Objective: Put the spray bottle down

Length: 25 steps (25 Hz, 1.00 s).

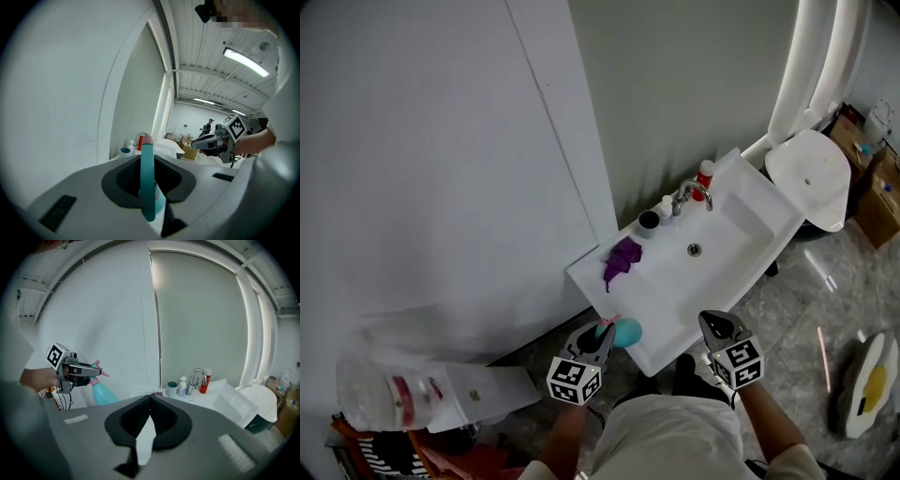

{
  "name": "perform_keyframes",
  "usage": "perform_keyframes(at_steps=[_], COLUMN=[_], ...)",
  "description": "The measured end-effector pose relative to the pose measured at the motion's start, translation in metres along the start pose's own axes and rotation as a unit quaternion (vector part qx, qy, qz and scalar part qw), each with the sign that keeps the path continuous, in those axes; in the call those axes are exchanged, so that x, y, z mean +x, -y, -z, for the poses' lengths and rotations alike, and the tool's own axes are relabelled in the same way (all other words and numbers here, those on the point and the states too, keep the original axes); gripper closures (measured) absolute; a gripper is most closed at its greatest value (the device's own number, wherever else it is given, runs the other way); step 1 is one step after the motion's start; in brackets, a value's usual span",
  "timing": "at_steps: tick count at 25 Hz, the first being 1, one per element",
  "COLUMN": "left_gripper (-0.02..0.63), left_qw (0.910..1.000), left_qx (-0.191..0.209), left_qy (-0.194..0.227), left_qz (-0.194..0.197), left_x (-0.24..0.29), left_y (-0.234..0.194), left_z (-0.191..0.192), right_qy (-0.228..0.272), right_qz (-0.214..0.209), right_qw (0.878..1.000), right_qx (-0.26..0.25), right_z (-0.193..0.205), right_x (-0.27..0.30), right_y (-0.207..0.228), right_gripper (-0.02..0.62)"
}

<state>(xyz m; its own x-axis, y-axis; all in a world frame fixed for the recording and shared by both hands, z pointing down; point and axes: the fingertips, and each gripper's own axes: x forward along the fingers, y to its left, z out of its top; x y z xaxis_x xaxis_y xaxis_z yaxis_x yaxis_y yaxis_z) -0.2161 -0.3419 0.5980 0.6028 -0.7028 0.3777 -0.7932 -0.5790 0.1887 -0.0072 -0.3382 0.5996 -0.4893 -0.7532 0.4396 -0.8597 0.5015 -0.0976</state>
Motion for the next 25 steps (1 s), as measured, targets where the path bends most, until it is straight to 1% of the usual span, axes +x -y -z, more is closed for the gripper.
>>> perform_keyframes(at_steps=[4, 7, 10, 16, 21, 25], left_gripper=[0.545, 0.545, 0.545, 0.545, 0.545, 0.545], left_qw=[0.9999, 0.9994, 0.9987, 0.9972, 0.9958, 0.9931], left_qx=[-0.002, 0.009, 0.021, 0.036, 0.048, 0.069], left_qy=[-0.012, -0.027, -0.030, -0.045, -0.054, -0.070], left_qz=[-0.009, -0.021, -0.035, -0.047, -0.055, -0.063], left_x=[0.018, 0.033, 0.051, 0.090, 0.125, 0.153], left_y=[-0.005, -0.008, -0.014, -0.027, -0.039, -0.052], left_z=[0.006, 0.013, 0.015, 0.021, 0.029, 0.043], right_qy=[-0.009, -0.014, -0.025, -0.032, -0.041, -0.049], right_qz=[-0.005, -0.013, -0.026, -0.044, -0.039, -0.036], right_qw=[1.000, 1.000, 0.999, 0.998, 0.998, 0.998], right_qx=[0.002, 0.005, -0.004, -0.009, 0.004, 0.018], right_z=[0.005, 0.006, 0.010, 0.014, 0.018, 0.026], right_x=[0.010, 0.017, 0.027, 0.043, 0.054, 0.061], right_y=[0.012, 0.020, 0.025, 0.037, 0.057, 0.067], right_gripper=[0.584, 0.584, 0.584, 0.584, 0.584, 0.584])
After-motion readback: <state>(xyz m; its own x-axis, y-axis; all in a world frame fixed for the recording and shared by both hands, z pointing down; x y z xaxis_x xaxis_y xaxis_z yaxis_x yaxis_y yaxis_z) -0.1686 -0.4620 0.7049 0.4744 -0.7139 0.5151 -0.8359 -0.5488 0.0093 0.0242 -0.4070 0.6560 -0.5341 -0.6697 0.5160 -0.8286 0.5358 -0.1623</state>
